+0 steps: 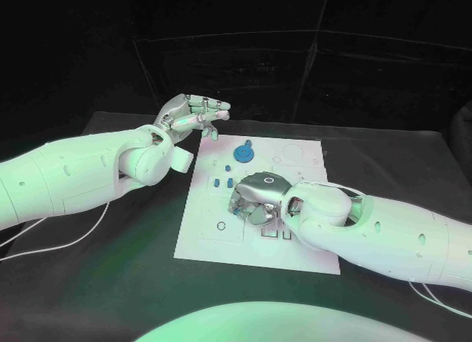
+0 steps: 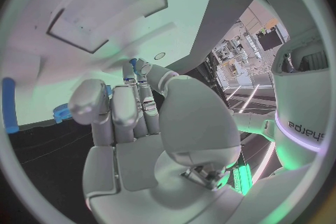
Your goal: Assemble the parts on the task board
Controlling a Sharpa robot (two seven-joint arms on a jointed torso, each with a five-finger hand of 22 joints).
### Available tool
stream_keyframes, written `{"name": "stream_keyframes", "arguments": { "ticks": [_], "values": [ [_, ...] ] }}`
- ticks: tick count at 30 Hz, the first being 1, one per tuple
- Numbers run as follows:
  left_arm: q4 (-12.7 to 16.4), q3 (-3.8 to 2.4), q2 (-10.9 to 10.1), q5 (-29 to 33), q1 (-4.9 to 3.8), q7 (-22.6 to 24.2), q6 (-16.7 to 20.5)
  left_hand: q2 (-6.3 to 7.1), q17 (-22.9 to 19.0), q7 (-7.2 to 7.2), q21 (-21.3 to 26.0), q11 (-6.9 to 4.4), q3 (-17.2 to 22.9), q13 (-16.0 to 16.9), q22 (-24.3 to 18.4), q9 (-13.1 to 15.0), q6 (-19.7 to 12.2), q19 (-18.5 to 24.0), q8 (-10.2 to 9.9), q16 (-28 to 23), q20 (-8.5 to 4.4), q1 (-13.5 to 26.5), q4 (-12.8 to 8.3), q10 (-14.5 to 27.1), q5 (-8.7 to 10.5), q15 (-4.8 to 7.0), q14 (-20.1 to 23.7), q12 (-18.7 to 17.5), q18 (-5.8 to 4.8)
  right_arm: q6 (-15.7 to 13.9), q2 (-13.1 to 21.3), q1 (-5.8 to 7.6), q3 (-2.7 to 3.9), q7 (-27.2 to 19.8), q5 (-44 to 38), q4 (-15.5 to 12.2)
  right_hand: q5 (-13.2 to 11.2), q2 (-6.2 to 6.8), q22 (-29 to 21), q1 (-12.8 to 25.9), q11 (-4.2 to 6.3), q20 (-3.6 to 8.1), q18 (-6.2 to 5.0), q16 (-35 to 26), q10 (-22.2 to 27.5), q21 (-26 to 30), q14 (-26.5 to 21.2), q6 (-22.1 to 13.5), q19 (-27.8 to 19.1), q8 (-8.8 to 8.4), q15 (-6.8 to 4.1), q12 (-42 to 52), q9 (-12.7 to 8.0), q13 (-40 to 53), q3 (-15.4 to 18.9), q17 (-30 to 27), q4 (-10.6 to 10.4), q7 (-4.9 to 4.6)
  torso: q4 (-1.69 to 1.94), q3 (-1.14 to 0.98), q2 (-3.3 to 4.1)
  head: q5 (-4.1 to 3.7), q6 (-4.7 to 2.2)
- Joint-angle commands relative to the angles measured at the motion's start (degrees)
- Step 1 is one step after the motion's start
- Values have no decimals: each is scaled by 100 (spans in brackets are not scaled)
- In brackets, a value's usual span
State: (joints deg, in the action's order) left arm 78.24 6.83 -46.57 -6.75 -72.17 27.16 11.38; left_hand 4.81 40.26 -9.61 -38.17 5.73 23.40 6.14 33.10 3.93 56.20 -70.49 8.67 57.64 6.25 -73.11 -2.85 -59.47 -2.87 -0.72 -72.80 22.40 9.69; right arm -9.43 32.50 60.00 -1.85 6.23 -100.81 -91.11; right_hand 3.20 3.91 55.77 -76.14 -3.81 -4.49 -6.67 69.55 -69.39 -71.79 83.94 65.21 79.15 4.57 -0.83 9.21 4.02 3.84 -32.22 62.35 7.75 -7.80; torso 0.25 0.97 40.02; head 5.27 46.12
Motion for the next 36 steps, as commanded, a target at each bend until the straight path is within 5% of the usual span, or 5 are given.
{"name": "stream_keyframes", "arguments": {
  "ticks": [1,10,18,24,36],
  "values": [
    [3,-3,-1,16,-9,30,-76,-5,-6,-42,39,-7,-20,9,-6,-6,-11,32,24,-34,10,-54,-19,39,5,0,40,32,74,147,-15,-15,-34,32,-132,12,16,4,-8,59,-12,-4,49,21,19,-24,181,-24,-11,-25,-31,-37,1,4,-20,-5,8,-35,0,1,4,2,1],
    [7,-3,-11,16,-9,13,-87,-6,-34,-47,47,-2,-29,10,-12,-7,-18,32,22,-48,12,-52,-19,49,6,-4,51,39,73,-354,-25,-15,-47,69,-142,56,74,331,-600,385,-230,-154,-48,-302,873,336,21,-770,-316,-109,147,-394,-40,-23,230,-450,-92,-185,0,1,0,8,2],
    [4,-3,-11,16,-9,-11,-118,-6,-44,-47,49,-1,-31,10,-13,-7,-20,32,22,-53,13,-52,-20,52,5,-5,55,41,73,-962,134,-16,-49,-31,-51,-77,96,344,-674,380,-241,-183,-66,-369,1002,395,-15,-893,-362,-94,158,-333,-28,-3,340,-550,-114,-187,0,-8,-1,-13,-32],
    [-2,-2,-23,16,-9,-28,-125,-6,-44,-47,49,-1,-31,10,-13,-7,-20,32,22,-53,13,-52,-20,52,5,-5,55,41,73,-1314,683,-13,-43,-129,252,-545,160,325,-590,384,-213,-173,-54,-317,931,343,31,-802,-301,-54,138,-174,-5,14,418,-520,-158,-165,-11,-1,-11,-32,-59],
    [-3,-1,-24,16,-9,-40,-150,-6,-26,-48,52,0,-34,11,-15,-7,-21,33,22,-40,14,-51,-19,54,6,-6,50,43,73,-532,1577,291,135,509,469,-781,171,548,-660,544,-159,-155,-56,-383,1101,397,30,-888,-286,-94,89,38,-25,3,970,-653,-347,-94,5,0,-10,-175,-198]
  ]
}}
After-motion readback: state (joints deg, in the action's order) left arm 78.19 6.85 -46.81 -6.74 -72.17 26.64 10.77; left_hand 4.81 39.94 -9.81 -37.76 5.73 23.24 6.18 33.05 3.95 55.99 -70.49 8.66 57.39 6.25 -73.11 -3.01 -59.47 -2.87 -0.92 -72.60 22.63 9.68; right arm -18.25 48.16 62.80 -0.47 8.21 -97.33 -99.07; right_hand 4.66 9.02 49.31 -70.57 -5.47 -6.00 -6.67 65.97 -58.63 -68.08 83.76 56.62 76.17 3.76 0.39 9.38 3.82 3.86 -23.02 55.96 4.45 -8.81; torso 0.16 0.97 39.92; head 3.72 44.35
